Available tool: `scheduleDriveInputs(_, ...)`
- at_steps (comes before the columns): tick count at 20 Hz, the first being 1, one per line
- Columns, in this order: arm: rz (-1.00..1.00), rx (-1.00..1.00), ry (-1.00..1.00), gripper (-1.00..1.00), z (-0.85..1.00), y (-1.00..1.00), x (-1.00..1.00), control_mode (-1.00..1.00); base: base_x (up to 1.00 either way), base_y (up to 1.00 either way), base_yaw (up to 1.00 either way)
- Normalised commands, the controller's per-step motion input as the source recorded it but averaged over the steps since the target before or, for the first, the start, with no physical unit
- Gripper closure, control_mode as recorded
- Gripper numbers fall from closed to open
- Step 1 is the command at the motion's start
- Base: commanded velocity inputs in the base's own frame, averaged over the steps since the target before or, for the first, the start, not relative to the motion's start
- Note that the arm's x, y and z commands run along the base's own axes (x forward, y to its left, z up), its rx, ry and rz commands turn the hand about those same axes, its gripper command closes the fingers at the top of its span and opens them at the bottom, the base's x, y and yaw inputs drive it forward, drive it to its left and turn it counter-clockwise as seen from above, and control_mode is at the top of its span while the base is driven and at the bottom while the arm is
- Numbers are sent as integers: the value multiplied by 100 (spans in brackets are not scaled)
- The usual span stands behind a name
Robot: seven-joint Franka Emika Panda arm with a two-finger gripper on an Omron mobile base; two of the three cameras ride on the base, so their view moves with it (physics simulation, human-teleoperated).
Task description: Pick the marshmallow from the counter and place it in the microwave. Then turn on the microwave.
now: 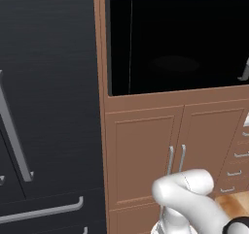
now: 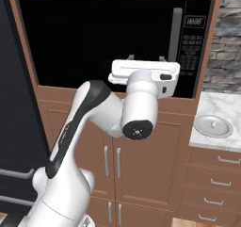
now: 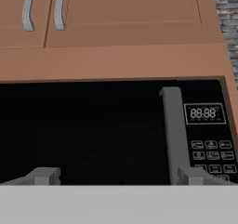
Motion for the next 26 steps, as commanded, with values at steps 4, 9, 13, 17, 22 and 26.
scheduleDriveInputs(4,0,4,0,-100,24,-42,0,-100,0,0,0)
scheduleDriveInputs(9,0,1,-3,-100,21,-20,0,-100,0,0,0)
scheduleDriveInputs(13,0,0,-9,-100,9,-1,12,-100,0,0,0)
scheduleDriveInputs(17,0,0,-8,-100,1,-6,10,-100,0,0,0)
scheduleDriveInputs(22,0,0,-7,-100,0,-4,15,-100,0,0,0)
scheduleDriveInputs(26,0,0,-5,-100,0,-11,21,-100,0,0,0)
